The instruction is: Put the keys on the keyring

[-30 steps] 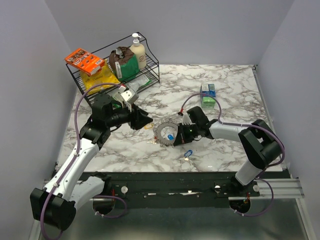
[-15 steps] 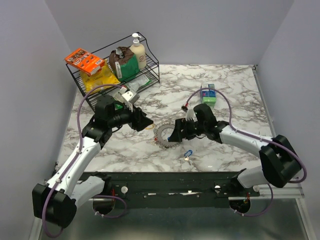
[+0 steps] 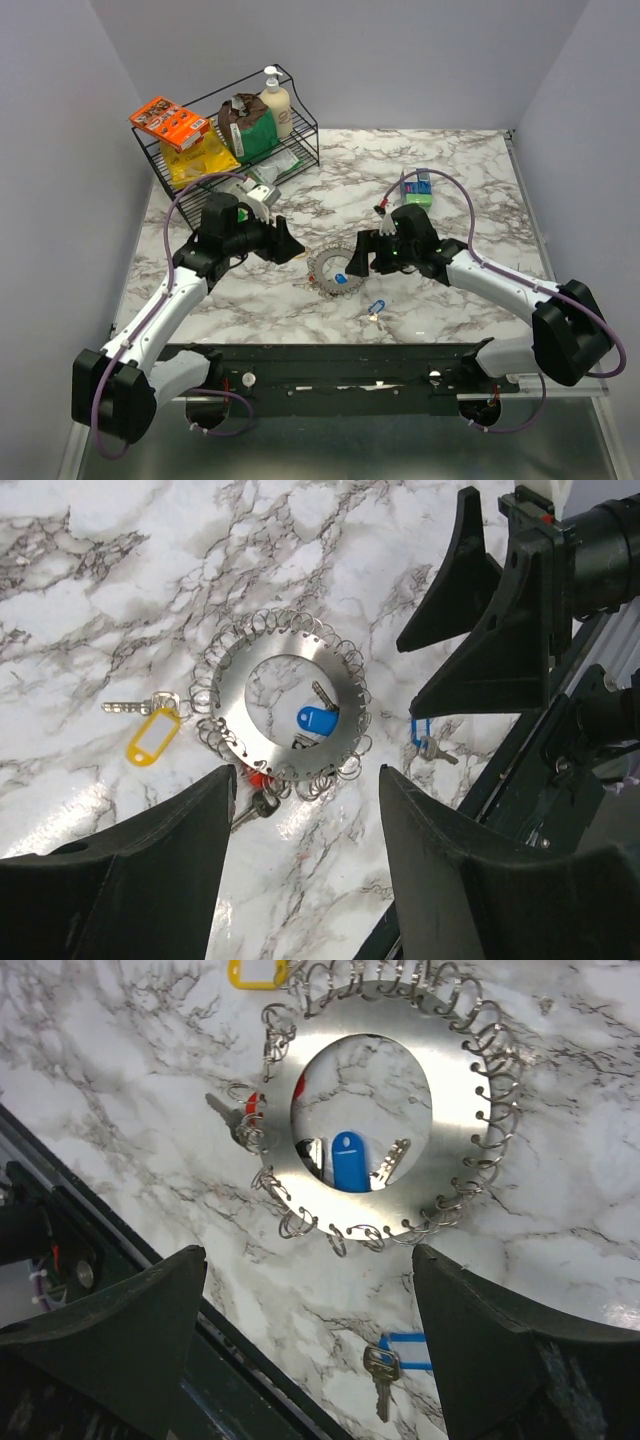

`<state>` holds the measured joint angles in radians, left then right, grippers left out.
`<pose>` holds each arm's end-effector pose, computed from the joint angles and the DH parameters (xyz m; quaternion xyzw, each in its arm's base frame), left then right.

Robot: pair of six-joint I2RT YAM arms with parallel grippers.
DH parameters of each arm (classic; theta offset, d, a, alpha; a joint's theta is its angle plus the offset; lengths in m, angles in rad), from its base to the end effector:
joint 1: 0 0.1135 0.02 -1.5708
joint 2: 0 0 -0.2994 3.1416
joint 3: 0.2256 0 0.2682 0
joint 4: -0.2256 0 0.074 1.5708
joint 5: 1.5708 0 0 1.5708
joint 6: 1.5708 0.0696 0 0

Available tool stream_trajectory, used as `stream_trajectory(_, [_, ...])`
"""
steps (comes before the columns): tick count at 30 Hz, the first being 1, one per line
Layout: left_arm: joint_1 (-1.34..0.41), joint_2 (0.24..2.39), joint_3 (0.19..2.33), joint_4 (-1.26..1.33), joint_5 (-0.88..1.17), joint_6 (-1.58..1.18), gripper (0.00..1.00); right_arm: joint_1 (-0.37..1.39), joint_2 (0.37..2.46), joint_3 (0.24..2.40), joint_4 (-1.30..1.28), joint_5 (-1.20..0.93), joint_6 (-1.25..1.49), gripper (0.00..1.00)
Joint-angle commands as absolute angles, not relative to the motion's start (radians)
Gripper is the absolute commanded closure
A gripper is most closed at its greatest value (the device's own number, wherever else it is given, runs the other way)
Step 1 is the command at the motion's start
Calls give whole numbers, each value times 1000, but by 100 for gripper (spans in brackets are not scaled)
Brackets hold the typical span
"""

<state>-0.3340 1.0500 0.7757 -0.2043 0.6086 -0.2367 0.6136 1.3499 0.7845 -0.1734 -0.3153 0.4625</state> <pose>0.2281 -0.1213 0.2998 0.1951 0.8068 -0.3852 0.4034 0.2418 0.1967 0.2218 -0.1314 0.8960 0.3278 0.2691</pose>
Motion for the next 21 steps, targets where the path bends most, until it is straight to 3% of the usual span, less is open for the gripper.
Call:
stream_trajectory(1, [-337, 1084, 761, -231, 583, -267, 32, 592, 1319, 766, -239, -235, 442, 8])
stream_trajectory(15, [-494, 1204, 847, -304, 428, -245, 34, 531, 1322, 670, -209, -271, 506, 10])
stream_trajectory(21, [-549, 1267, 896, -299, 390, -259, 35, 414, 1318, 608, -126, -400, 548, 11])
